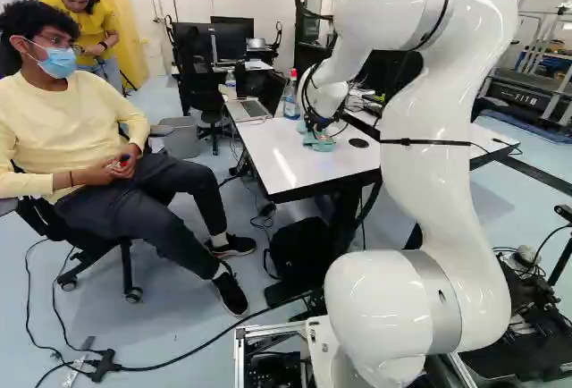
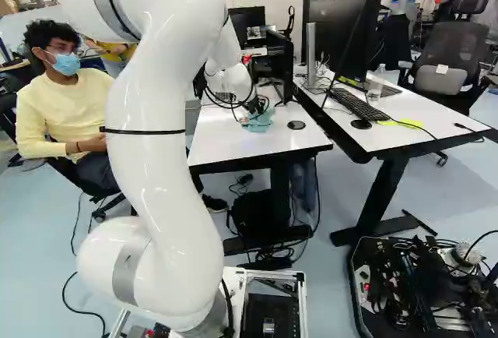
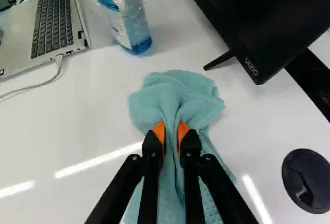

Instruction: Clean the table with the green towel

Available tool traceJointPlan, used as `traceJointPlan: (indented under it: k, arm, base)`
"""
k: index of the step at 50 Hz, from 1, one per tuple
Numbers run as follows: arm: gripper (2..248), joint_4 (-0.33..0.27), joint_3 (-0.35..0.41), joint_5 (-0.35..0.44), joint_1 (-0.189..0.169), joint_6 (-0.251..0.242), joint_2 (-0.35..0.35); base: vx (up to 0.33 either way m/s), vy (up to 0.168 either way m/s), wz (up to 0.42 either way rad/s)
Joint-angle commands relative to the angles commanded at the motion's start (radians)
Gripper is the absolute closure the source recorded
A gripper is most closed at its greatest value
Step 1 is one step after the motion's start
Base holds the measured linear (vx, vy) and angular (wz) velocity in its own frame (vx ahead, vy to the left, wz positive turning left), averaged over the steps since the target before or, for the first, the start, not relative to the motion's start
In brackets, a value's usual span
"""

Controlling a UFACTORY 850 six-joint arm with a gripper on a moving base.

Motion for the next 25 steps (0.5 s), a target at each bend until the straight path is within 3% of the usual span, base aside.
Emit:
traceJointPlan:
  k: [25]
  arm:
    - [200, 0.000, 0.094, 0.000, 0.058, 0.000, 0.072]
  base:
    - [0.000, 0.000, 0.000]
